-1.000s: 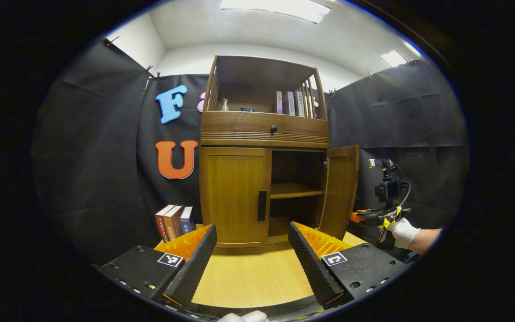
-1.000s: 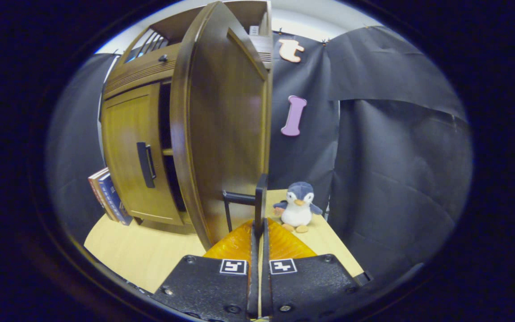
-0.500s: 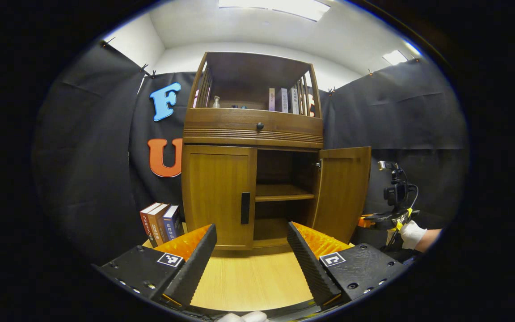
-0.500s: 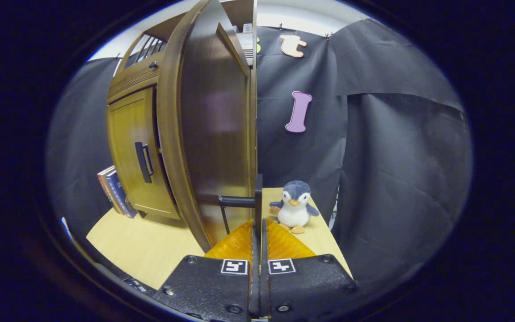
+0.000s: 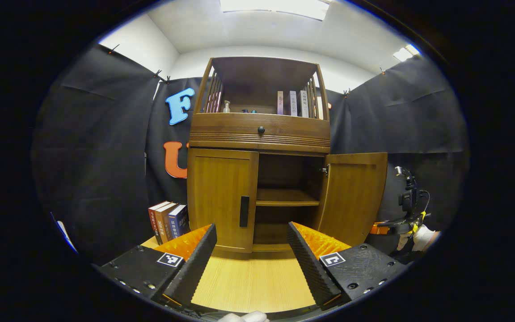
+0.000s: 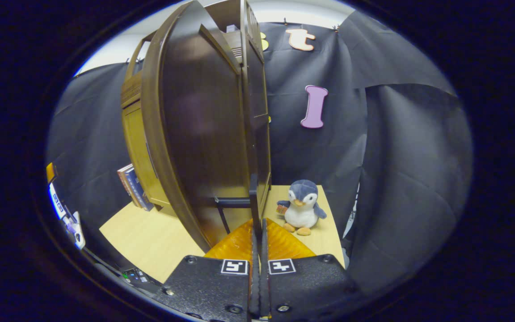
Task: Open the right door of the double-door shoe cabinet with the right hand, and open the left door with the left hand.
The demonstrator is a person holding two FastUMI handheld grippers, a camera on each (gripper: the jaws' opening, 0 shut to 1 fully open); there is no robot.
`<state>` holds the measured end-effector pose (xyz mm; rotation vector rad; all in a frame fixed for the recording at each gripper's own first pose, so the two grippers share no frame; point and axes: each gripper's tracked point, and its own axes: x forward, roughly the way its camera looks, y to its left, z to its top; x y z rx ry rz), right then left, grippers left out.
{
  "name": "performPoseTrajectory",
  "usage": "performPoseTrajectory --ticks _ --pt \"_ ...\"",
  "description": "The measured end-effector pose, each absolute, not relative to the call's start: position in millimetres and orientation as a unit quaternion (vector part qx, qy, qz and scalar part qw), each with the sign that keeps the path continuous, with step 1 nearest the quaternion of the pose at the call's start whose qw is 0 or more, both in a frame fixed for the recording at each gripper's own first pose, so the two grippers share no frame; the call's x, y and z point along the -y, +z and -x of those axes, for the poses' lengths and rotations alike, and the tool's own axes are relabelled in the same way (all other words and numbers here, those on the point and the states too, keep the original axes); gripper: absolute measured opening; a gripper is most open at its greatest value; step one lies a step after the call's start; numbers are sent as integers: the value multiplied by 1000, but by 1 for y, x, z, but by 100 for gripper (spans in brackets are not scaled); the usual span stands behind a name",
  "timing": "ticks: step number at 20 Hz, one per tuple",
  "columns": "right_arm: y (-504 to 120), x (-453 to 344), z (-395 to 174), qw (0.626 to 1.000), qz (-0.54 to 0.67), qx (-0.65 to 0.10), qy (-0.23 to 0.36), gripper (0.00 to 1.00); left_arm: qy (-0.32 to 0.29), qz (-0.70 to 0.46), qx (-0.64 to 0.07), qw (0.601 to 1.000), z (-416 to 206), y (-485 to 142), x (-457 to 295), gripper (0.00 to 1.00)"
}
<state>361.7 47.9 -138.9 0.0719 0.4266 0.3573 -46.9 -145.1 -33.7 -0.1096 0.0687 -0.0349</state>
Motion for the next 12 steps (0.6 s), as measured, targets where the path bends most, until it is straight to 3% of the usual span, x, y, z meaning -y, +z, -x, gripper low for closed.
performPoseTrajectory --ticks 8,9,10,12 --pt "-138 -37 -350 951 -24 -206 231 8 21 40 -41 998 62 -29 162 95" --pt "-136 -31 -346 951 -20 -204 232 11 23 38 -42 998 64 -27 163 95" --pt "-134 -23 -339 952 -14 -202 228 27 26 38 -43 998 65 -27 162 95" --pt "-127 -6 -328 959 0 -188 210 41 23 39 -44 998 62 -29 159 95"
